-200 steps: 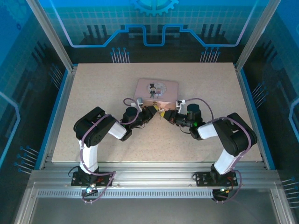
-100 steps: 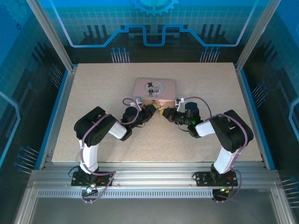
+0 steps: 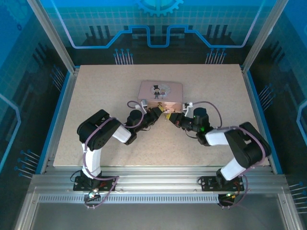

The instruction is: Unlock a padlock with a key

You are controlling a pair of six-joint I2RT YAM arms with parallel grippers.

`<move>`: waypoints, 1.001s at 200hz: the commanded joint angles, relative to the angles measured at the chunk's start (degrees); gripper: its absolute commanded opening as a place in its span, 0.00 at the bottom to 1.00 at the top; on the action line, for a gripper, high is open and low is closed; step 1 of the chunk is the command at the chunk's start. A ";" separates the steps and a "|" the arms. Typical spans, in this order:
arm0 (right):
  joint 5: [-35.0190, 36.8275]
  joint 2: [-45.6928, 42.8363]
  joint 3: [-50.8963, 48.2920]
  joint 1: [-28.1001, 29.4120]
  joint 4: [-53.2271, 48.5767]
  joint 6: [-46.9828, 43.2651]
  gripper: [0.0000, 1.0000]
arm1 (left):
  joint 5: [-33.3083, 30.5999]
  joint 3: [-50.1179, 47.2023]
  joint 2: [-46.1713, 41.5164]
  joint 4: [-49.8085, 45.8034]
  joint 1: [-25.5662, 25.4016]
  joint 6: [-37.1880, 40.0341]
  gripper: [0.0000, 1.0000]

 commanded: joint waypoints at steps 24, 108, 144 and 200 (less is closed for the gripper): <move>5.90 -5.58 -5.69 3.27 -1.06 4.90 0.00 | 0.33 1.45 0.60 6.80 -0.39 -0.20 0.07; 8.34 7.81 -1.90 5.28 15.28 10.83 0.00 | 1.33 2.23 1.31 6.79 -1.53 -0.98 0.07; 8.69 8.06 -0.96 4.43 15.86 10.86 0.00 | 1.42 2.07 1.22 6.88 -1.52 -0.93 0.07; 9.30 8.24 -1.55 3.71 16.36 11.12 0.00 | 1.51 1.99 1.15 6.89 -1.52 -1.23 0.07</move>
